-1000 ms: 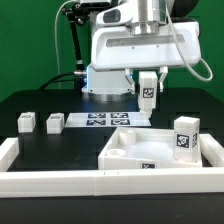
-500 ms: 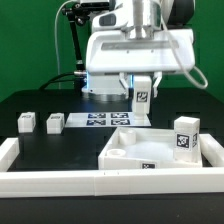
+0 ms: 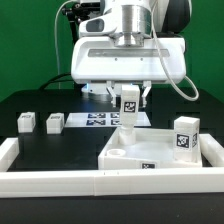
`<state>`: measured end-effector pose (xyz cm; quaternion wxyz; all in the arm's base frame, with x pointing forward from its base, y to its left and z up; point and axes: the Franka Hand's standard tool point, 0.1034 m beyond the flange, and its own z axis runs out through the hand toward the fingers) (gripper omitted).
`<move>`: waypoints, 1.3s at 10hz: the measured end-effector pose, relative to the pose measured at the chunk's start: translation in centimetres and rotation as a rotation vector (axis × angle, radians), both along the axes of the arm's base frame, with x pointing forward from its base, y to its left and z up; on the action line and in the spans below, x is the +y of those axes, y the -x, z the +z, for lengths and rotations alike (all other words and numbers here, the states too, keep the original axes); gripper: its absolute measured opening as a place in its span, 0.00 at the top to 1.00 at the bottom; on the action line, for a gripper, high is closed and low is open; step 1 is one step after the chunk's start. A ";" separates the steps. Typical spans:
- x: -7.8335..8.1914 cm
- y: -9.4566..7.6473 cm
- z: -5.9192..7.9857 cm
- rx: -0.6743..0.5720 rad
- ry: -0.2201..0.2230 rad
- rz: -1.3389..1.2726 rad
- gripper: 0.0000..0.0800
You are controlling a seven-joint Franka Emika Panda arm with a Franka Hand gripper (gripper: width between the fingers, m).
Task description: Assemble square table
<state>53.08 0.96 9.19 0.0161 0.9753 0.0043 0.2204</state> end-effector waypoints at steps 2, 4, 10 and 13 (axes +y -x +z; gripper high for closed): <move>0.0 0.0 0.0 0.001 0.000 0.000 0.64; -0.2 0.0 -0.1 0.007 -0.003 -0.009 0.64; -2.2 -2.7 0.6 0.108 -0.085 -0.135 0.64; -2.4 -2.7 0.4 0.104 -0.073 -0.117 0.64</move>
Offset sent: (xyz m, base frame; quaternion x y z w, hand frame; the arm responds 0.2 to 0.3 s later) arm 0.0000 0.0000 0.0000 0.0000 0.0000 0.0000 1.0000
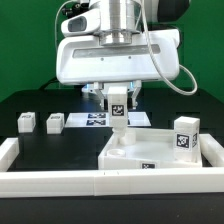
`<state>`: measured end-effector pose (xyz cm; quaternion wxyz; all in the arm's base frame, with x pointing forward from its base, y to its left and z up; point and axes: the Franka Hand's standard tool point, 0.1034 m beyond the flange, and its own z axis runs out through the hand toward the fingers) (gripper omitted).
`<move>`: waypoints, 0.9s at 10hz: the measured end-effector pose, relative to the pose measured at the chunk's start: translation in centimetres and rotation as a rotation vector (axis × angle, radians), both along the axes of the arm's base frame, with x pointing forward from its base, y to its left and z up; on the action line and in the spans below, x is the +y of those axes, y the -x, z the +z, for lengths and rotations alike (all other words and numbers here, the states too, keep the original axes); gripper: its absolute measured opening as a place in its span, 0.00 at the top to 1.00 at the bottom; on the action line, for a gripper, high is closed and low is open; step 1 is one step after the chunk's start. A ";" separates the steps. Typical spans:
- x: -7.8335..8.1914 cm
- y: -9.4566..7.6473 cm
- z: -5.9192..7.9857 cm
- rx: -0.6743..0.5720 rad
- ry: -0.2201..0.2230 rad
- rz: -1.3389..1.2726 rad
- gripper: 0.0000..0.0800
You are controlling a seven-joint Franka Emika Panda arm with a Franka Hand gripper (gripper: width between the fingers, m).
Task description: Assemble square table
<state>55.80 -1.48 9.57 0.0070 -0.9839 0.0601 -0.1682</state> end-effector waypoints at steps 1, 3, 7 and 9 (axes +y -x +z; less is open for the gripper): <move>-0.5 0.0 -0.5 -0.001 0.010 0.010 0.64; -0.7 -0.9 -0.8 -0.039 0.025 0.010 0.64; -0.2 -1.6 -0.8 -0.102 0.043 0.019 0.64; -0.2 -1.7 -1.0 -0.106 0.046 0.020 0.64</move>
Offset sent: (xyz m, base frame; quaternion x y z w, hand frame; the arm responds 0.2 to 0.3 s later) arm 0.0192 0.0094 -0.0003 0.0195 -0.0066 -0.0012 0.9998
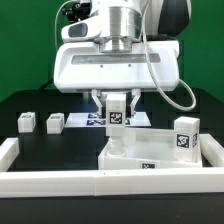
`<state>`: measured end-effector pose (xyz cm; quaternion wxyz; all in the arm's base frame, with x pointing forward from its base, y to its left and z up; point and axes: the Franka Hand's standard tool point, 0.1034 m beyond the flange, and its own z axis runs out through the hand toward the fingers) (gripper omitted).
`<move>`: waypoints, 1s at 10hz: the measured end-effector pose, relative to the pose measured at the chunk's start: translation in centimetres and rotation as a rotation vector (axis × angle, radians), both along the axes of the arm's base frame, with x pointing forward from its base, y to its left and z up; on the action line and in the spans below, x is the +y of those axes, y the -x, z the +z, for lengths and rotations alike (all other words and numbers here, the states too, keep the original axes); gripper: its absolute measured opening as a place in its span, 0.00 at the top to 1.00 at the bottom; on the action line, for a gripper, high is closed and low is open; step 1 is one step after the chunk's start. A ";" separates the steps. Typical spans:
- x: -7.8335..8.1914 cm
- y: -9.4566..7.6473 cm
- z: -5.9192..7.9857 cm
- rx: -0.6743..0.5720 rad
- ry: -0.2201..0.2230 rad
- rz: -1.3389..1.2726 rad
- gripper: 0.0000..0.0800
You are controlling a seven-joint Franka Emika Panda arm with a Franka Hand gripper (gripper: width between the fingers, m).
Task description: Assemble square table
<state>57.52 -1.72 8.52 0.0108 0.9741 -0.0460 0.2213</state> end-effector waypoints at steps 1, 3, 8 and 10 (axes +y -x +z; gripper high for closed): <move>-0.1 0.0 -0.3 0.004 0.003 0.003 0.64; -0.1 0.0 -0.5 0.007 0.003 0.004 0.64; 0.1 0.0 -1.1 -0.009 0.011 0.007 0.64; 0.2 0.2 -1.6 -0.003 0.012 0.009 0.64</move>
Offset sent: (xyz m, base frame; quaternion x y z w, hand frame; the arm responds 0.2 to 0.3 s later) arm 0.0050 0.0030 -0.0043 0.0039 0.0146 -0.0091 0.9998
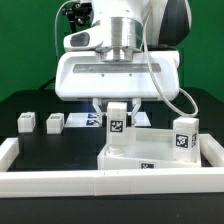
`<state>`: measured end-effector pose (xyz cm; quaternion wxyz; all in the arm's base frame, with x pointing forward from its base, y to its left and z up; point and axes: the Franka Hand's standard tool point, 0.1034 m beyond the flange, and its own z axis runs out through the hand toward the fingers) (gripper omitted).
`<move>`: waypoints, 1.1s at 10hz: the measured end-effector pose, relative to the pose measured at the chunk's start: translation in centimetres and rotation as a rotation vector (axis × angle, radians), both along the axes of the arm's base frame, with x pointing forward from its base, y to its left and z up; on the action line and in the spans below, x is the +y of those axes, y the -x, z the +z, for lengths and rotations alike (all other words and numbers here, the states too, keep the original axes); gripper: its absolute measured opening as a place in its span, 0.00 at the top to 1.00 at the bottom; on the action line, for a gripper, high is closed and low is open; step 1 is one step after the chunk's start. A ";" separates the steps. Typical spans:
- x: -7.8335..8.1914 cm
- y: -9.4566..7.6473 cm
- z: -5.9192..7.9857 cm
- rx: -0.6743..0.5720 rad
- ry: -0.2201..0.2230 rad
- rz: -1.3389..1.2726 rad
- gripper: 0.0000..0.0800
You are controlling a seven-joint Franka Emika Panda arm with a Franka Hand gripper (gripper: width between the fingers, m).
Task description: Assemble square table
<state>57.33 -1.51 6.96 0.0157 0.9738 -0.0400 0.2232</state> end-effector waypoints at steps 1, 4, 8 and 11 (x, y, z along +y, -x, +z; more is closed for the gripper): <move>0.0 0.1 -0.2 0.003 0.001 0.000 0.64; 0.0 0.3 -0.5 -0.032 0.014 0.001 0.64; 0.1 0.4 -0.5 -0.063 0.024 0.003 0.39; 0.1 0.4 -0.6 -0.063 0.025 0.003 0.20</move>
Offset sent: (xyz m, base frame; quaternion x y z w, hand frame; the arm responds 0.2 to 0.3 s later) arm -0.0109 0.0021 -0.0112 -0.0059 0.0205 0.0118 0.9997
